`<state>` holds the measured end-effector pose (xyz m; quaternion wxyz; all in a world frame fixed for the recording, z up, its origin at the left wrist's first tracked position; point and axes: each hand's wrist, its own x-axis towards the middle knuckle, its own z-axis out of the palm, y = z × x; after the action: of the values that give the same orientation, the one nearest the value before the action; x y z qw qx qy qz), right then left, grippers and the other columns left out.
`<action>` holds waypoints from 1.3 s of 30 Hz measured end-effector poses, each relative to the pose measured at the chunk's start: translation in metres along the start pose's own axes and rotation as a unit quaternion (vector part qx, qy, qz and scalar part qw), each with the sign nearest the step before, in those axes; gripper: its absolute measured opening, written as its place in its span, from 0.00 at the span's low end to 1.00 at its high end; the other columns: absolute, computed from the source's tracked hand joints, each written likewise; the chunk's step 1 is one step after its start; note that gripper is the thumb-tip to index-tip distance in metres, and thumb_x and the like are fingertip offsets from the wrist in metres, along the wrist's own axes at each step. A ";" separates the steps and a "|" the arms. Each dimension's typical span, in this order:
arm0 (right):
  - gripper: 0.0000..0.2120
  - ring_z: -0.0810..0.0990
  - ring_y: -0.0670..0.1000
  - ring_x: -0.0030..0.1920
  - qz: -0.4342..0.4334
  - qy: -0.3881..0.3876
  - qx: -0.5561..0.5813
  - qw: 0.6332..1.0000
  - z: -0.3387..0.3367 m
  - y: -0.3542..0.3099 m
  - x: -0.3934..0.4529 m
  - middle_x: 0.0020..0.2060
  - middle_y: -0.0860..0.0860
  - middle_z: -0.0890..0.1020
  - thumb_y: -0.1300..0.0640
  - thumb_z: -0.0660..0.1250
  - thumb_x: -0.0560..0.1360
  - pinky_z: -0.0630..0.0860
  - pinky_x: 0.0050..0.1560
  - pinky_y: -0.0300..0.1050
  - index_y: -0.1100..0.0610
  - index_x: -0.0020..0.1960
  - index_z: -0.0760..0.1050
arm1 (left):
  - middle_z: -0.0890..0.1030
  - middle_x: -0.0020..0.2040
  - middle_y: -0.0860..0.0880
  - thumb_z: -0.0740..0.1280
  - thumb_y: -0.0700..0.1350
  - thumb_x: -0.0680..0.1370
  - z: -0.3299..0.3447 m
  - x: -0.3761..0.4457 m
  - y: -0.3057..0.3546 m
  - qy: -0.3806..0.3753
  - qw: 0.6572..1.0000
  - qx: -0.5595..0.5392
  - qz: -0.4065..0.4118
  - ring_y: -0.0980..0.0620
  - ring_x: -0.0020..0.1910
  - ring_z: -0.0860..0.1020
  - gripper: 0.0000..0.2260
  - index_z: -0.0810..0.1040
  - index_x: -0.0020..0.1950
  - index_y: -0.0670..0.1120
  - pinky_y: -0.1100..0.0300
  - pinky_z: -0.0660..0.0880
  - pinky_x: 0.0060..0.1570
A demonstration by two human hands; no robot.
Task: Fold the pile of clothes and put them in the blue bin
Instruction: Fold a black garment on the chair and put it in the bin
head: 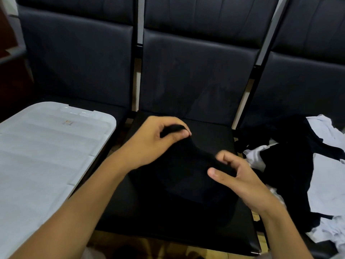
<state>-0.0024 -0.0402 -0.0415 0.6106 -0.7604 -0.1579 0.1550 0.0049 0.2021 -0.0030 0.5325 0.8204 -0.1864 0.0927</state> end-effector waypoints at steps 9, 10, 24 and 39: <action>0.07 0.81 0.53 0.38 -0.043 0.097 0.012 0.994 0.036 -0.002 0.007 0.38 0.55 0.85 0.58 0.70 0.77 0.76 0.38 0.48 0.62 0.45 0.82 | 0.79 0.29 0.52 0.71 0.45 0.77 0.028 -0.004 -0.006 -0.116 0.988 -0.008 -0.098 0.62 0.26 0.74 0.07 0.73 0.49 0.49 0.67 0.69 0.30; 0.08 0.81 0.53 0.38 -0.036 0.142 0.039 0.988 0.031 -0.001 0.008 0.38 0.57 0.85 0.58 0.69 0.77 0.76 0.39 0.48 0.62 0.43 0.82 | 0.80 0.31 0.50 0.71 0.43 0.78 0.022 -0.004 -0.009 -0.113 0.987 -0.012 -0.111 0.61 0.28 0.76 0.05 0.74 0.48 0.49 0.66 0.70 0.29; 0.10 0.85 0.55 0.31 0.187 0.103 0.249 0.945 -0.054 -0.020 -0.042 0.34 0.58 0.85 0.54 0.76 0.54 0.80 0.28 0.42 0.58 0.32 0.85 | 0.85 0.36 0.49 0.79 0.41 0.69 -0.071 -0.020 -0.021 -0.423 0.808 0.114 -0.394 0.54 0.35 0.84 0.08 0.84 0.45 0.43 0.65 0.77 0.34; 0.13 0.80 0.48 0.56 -0.307 0.510 -0.109 0.796 -0.054 -0.056 0.028 0.52 0.56 0.82 0.66 0.59 0.78 0.74 0.62 0.43 0.61 0.57 0.80 | 0.78 0.42 0.49 0.60 0.34 0.80 -0.102 0.003 -0.023 0.383 0.858 0.327 0.104 0.58 0.39 0.71 0.07 0.78 0.51 0.36 0.70 0.66 0.44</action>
<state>0.0434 -0.0640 0.0234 0.5316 -0.7022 -0.0646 -0.4692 0.0215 0.3020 0.0213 0.2501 0.8230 -0.0107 0.5099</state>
